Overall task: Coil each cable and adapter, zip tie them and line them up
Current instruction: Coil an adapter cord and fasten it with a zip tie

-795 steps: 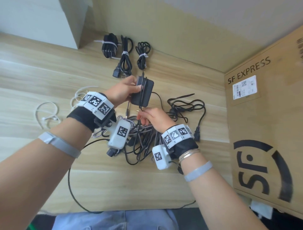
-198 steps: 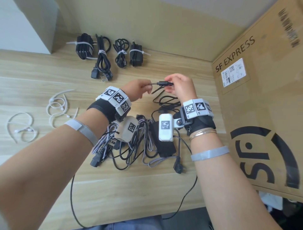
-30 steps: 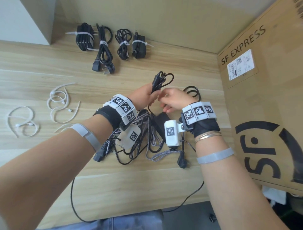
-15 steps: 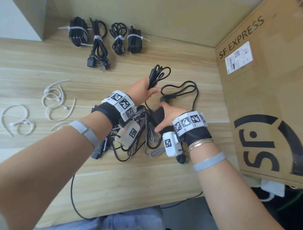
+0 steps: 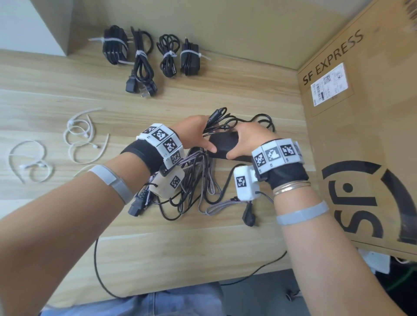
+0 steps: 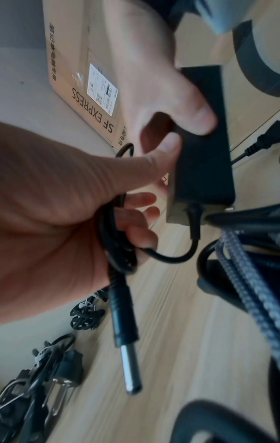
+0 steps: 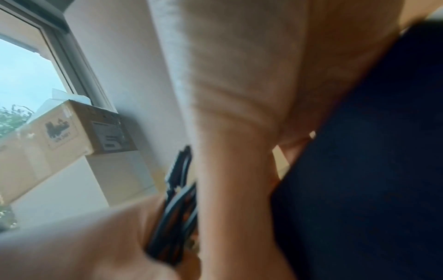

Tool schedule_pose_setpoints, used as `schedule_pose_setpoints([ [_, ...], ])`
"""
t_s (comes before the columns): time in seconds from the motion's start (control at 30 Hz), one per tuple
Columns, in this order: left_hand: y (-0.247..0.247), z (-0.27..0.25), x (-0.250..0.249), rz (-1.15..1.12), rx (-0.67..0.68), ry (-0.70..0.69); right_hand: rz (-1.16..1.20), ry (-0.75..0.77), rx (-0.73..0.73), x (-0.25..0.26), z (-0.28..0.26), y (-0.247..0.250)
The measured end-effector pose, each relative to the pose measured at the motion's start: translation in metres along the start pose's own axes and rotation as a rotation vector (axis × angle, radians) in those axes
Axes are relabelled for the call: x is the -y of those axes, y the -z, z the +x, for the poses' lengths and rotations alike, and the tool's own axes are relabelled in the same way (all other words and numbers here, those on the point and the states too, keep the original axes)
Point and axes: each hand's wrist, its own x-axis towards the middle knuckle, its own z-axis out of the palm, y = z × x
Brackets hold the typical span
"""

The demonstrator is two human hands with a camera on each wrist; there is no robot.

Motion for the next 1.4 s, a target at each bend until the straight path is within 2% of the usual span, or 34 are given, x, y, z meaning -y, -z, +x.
schedule_pose_setpoints([
  [0.2,0.014,-0.009,0.005,-0.048,-0.056,0.028,-0.008,0.093,-0.116,0.03,-0.002,0.027],
  [0.37,0.023,-0.022,0.014,0.008,-0.116,0.071,-0.028,0.203,-0.067,0.06,0.008,0.039],
  [0.5,0.038,-0.033,0.033,-0.056,-0.214,0.109,0.08,0.299,-0.162,0.079,0.018,0.038],
  [0.67,0.058,-0.051,0.06,-0.091,-0.332,0.256,0.293,0.361,-0.287,0.107,0.032,0.034],
  [0.8,0.071,-0.067,0.081,-0.111,-0.342,0.359,0.451,0.381,-0.322,0.13,0.039,0.027],
  [1.03,0.082,-0.093,0.11,-0.219,-0.425,0.387,0.684,0.327,-0.269,0.161,0.055,0.014],
  [1.13,0.087,-0.105,0.12,-0.195,-0.443,0.424,0.731,0.296,-0.185,0.173,0.063,0.006],
  [1.23,0.09,-0.116,0.131,-0.174,-0.47,0.471,0.696,0.262,-0.133,0.189,0.073,-0.008],
  [1.4,0.094,-0.134,0.144,-0.213,-0.497,0.53,0.558,0.332,-0.026,0.213,0.081,-0.023],
])
